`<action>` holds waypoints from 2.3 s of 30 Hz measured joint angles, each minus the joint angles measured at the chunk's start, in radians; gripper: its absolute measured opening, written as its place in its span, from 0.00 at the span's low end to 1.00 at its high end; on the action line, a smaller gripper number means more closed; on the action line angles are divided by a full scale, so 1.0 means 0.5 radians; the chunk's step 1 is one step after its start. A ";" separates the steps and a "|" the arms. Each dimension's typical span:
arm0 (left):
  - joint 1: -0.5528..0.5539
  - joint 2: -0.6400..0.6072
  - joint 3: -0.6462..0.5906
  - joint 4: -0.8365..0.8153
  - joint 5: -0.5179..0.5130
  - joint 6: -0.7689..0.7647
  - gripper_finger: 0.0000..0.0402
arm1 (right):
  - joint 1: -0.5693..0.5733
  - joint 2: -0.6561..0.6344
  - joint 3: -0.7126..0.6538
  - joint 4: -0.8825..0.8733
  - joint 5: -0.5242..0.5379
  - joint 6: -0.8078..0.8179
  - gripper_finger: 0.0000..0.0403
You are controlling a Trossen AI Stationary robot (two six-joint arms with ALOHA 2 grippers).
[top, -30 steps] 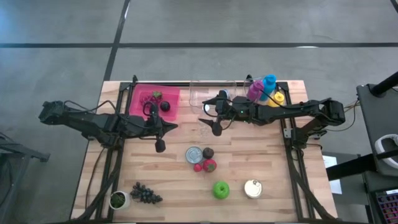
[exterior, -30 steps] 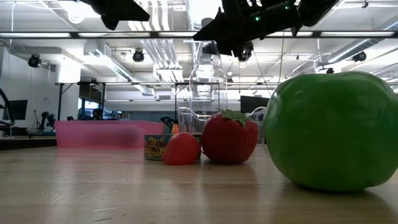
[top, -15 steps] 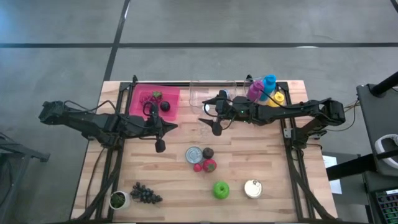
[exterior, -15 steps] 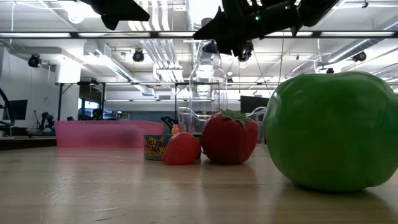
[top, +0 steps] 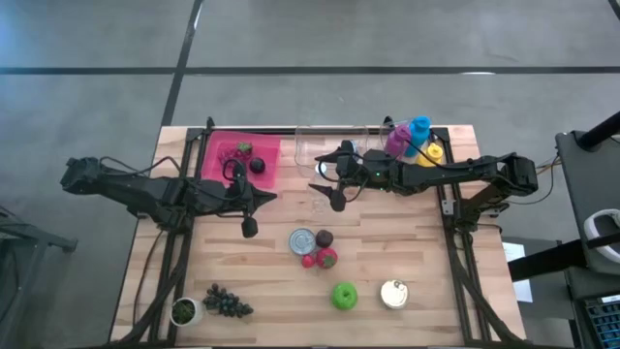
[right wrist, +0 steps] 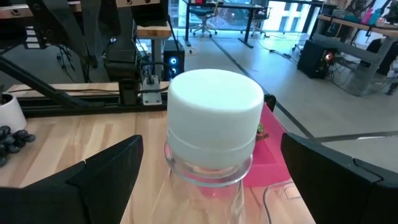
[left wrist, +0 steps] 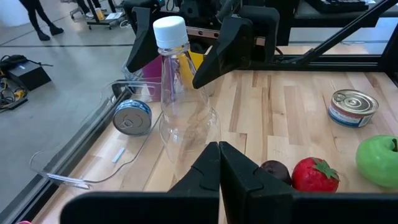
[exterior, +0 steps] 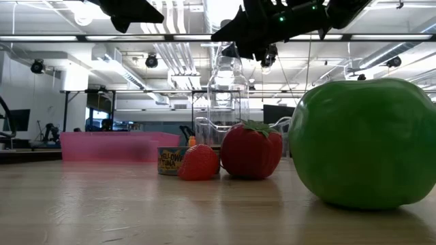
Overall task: Pick & Place Food Item
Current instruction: Put the transparent water bottle into the right transparent bin
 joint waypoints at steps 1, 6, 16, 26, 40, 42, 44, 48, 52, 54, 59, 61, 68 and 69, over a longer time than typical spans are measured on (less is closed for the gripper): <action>0.000 0.000 0.000 0.000 0.000 0.000 0.00 | 0.000 0.000 0.000 -0.001 0.000 -0.002 0.94; 0.000 0.000 0.000 0.000 0.000 0.000 0.00 | 0.000 0.000 0.000 0.000 -0.005 -0.025 0.94; 0.000 0.000 0.000 0.000 0.000 0.000 0.00 | 0.000 0.000 0.000 0.009 -0.005 -0.007 0.94; 0.000 0.000 0.000 0.000 0.000 -0.001 0.00 | 0.000 0.000 0.000 0.007 -0.004 -0.003 0.94; 0.000 0.000 0.000 0.001 0.000 -0.001 0.00 | 0.000 0.000 0.000 0.015 -0.003 -0.014 0.92; -0.001 0.000 0.000 0.001 0.000 -0.001 0.00 | 0.000 0.000 0.000 0.016 -0.004 -0.019 0.89; 0.000 0.000 0.000 0.000 0.000 -0.001 0.00 | 0.000 0.000 0.000 0.017 -0.003 -0.021 0.84; 0.000 0.000 0.000 0.000 0.000 -0.001 0.00 | 0.000 0.000 0.000 0.018 -0.003 -0.015 0.74; 0.000 0.000 0.000 0.001 0.000 -0.001 0.00 | 0.000 0.000 0.000 0.018 -0.003 -0.005 0.65; 0.000 0.000 0.000 0.000 0.000 -0.001 0.00 | 0.000 0.000 0.000 0.018 -0.003 -0.005 0.62; 0.000 0.000 0.000 0.000 0.000 -0.001 0.00 | -0.002 0.000 0.000 0.018 -0.004 -0.005 0.54; -0.001 0.000 0.000 0.001 0.000 -0.001 0.00 | -0.002 0.000 0.000 0.018 -0.004 -0.005 0.52; 0.000 0.000 0.000 0.000 -0.001 -0.001 0.00 | -0.001 0.000 0.000 0.019 -0.004 -0.005 0.41; 0.000 0.000 0.000 0.000 -0.001 -0.001 0.00 | -0.001 0.000 0.000 0.021 -0.004 -0.005 0.40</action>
